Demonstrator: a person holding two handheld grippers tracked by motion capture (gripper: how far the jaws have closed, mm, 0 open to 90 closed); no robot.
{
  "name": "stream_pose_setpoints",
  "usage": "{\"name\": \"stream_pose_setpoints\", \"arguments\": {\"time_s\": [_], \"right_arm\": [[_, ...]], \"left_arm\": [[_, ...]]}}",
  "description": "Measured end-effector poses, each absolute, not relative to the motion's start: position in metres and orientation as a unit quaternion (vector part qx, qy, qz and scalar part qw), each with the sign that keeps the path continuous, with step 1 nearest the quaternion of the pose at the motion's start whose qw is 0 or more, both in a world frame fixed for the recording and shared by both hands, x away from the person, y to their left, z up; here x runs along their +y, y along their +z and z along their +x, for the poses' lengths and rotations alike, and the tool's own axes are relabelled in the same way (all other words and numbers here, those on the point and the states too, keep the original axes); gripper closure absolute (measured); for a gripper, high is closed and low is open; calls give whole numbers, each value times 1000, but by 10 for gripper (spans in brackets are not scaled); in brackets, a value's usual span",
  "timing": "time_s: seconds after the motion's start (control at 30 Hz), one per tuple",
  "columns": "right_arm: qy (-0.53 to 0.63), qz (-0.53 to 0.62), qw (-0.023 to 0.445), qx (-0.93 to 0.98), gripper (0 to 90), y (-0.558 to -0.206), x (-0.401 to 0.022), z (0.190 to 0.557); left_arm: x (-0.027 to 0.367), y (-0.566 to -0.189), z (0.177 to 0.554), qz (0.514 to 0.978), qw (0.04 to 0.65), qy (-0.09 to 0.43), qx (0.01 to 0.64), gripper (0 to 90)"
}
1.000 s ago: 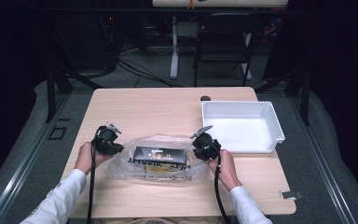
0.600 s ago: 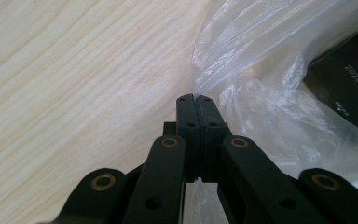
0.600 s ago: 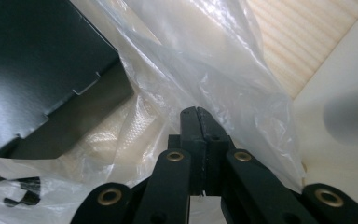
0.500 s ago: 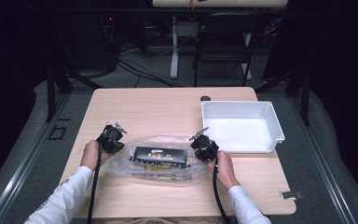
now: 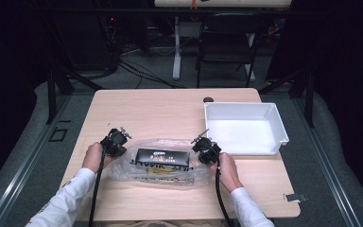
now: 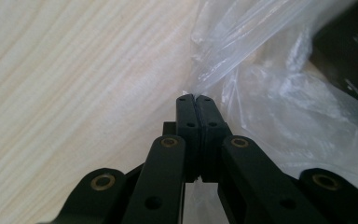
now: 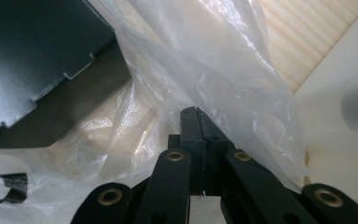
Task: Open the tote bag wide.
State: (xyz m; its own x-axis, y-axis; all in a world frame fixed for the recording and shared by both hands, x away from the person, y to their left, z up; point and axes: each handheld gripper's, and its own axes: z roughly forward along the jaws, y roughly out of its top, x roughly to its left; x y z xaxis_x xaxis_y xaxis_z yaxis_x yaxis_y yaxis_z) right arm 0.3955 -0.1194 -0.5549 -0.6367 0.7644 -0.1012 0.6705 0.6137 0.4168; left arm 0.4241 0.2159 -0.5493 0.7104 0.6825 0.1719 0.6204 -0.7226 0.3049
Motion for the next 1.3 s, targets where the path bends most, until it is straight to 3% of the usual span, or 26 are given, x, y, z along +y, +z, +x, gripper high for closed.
{"name": "stream_pose_setpoints", "arguments": {"time_s": [0.07, 0.13, 0.4, 0.63, 0.77, 0.9, 1.03, 1.07, 1.3], "right_arm": [[164, 398, 134, 893, 900, -553, -120, 394], [165, 394, 133, 894, 900, -552, -120, 393], [225, 381, 126, 888, 690, -527, -129, 383], [257, 369, 125, 885, 567, -508, -130, 372], [259, 364, 128, 885, 524, -504, -130, 368], [256, 375, 142, 880, 468, -503, -137, 367], [243, 390, 135, 878, 461, -513, -143, 371], [241, 393, 131, 878, 475, -517, -144, 372], [226, 393, 112, 884, 791, -540, -142, 380]], "left_arm": [[217, -548, 422, 917, 111, 134, 359, 883], [221, -545, 422, 913, 117, 131, 368, 813], [252, -510, 418, 882, 208, 102, 411, 458], [245, -478, 402, 880, 262, 106, 381, 379], [229, -471, 389, 900, 268, 87, 334, 390], [218, -487, 376, 925, 228, 72, 295, 440], [219, -507, 370, 936, 204, 59, 281, 611], [219, -512, 368, 939, 197, 59, 277, 652], [219, -534, 368, 946, 177, 48, 266, 898]]}}
